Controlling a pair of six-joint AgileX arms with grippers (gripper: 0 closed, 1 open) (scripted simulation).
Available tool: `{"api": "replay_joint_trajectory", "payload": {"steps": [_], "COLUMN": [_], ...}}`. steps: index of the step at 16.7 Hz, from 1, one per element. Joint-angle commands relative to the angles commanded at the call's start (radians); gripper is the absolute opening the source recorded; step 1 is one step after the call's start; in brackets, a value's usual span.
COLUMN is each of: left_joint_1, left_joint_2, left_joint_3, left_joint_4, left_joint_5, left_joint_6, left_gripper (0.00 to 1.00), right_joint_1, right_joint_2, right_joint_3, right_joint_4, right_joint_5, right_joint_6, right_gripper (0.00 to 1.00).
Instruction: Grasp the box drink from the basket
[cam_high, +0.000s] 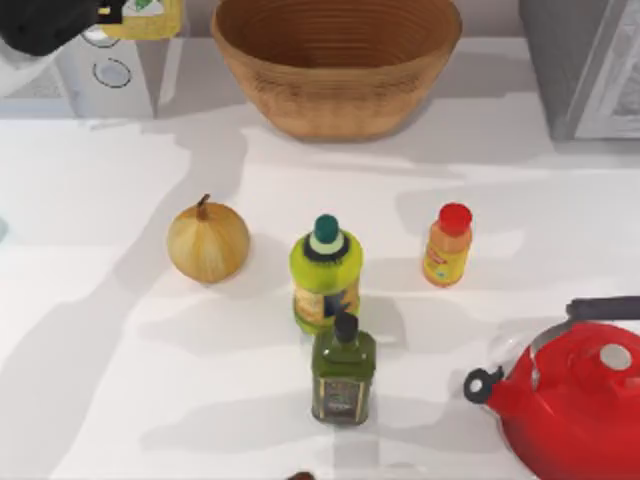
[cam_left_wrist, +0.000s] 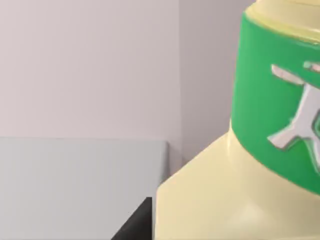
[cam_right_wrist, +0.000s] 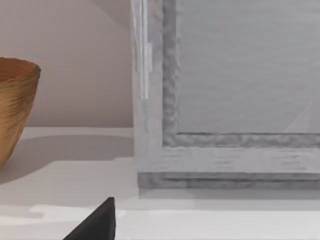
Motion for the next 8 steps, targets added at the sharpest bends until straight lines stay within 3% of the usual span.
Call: {"api": "replay_joint_trajectory", "payload": {"steps": [4,8], "left_joint_1": [0.108,0.237], "left_joint_2": [-0.459,-0.922], "left_joint_3": [-0.466,-0.888], "left_joint_4": [-0.030,-0.056], "left_joint_5": [0.085,0.227], "left_joint_6": [0.025,0.039], "left_gripper": [0.00,0.00], "right_joint_1": [0.000,0.000], "right_joint_2": [0.000,0.000], "right_joint_3": [0.000,0.000], "right_joint_4": [0.000,0.000], "right_joint_5": [0.000,0.000], "right_joint_6": [0.000,0.000], "right_gripper": [1.00,1.00]}}
